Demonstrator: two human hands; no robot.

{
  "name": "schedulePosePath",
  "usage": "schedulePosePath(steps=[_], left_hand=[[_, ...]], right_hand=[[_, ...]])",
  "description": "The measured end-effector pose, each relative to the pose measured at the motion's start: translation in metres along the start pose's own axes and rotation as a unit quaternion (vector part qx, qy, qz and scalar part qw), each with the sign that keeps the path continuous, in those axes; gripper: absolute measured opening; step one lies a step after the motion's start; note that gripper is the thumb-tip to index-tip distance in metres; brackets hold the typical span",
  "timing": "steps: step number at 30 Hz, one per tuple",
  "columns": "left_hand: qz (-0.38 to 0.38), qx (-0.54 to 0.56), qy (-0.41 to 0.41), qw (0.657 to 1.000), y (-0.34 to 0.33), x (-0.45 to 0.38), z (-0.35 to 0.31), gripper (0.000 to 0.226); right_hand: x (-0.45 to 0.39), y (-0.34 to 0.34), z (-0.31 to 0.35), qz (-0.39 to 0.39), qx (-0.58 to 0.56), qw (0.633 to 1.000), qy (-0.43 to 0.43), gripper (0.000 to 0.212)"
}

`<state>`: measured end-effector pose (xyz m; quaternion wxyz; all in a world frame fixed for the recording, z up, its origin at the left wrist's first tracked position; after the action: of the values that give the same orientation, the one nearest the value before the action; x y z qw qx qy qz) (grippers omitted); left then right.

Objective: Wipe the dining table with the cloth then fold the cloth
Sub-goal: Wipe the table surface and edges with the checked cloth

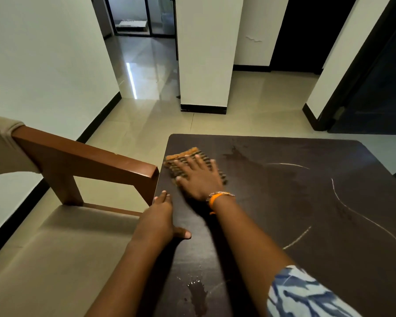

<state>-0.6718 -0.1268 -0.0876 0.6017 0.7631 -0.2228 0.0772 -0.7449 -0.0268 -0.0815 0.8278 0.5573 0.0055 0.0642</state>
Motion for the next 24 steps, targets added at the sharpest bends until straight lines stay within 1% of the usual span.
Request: schedulePosePath(steps=[2,4,6,7,9,11,12,14,17,19,21,22,24], left_hand=[[-0.024,-0.011,0.015,1.000,0.012,-0.006,-0.001,0.107],[-0.044,-0.003,0.011,0.999,0.022,-0.015,-0.006,0.110],[-0.033,0.012,-0.005,0.999,0.023,-0.025,-0.013,0.114],[-0.030,0.017,-0.006,0.999,0.024,-0.028,-0.014,0.112],[-0.032,0.004,-0.001,0.999,0.026,-0.031,-0.016,0.104],[-0.032,-0.016,-0.003,0.999,0.025,-0.032,-0.017,0.101],[-0.031,-0.019,-0.005,0.999,0.023,-0.033,-0.016,0.101],[-0.032,-0.023,-0.010,0.999,0.021,-0.035,-0.015,0.104],[-0.026,-0.039,-0.017,0.999,0.019,-0.038,-0.017,0.105],[-0.023,-0.046,-0.021,0.998,0.020,-0.038,-0.018,0.100],[-0.020,-0.048,-0.024,0.998,0.020,-0.038,-0.020,0.099],[-0.019,-0.049,-0.023,0.998,0.020,-0.038,-0.020,0.102],[-0.020,-0.052,-0.020,0.998,0.019,-0.037,-0.019,0.109]], right_hand=[[0.008,0.024,-0.054,-0.047,0.008,0.997,-0.054,0.050],[0.024,0.047,-0.116,-0.077,0.024,0.989,-0.126,0.049],[0.041,0.067,-0.171,-0.085,0.025,0.977,-0.194,0.049],[0.046,0.073,-0.190,-0.081,0.020,0.972,-0.222,0.050],[0.046,0.076,-0.204,-0.066,0.009,0.964,-0.258,0.052],[0.031,0.068,-0.191,-0.058,0.003,0.962,-0.267,0.053],[0.020,0.063,-0.176,-0.057,0.003,0.964,-0.258,0.053],[-0.010,0.049,-0.134,-0.057,0.018,0.975,-0.213,0.053],[-0.061,0.016,-0.050,-0.033,0.026,0.993,-0.109,0.052],[-0.083,-0.006,0.002,0.001,0.020,0.999,-0.041,0.052],[-0.092,-0.014,0.021,0.023,0.015,1.000,-0.003,0.051],[-0.093,-0.013,0.018,0.024,0.016,1.000,0.007,0.051],[-0.090,-0.001,-0.002,0.002,0.022,1.000,0.014,0.052]])
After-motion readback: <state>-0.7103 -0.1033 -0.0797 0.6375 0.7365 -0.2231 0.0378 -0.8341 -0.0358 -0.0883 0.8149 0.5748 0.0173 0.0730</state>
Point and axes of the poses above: each hand's wrist, its own x-axis away from the middle knuckle, its own y-axis out of the back of the hand, z = x × y, the point moved 10 cm from there along -x, towards the middle knuckle, and after that the axes turned 4 degrees about -x, right-handed, at the moved point
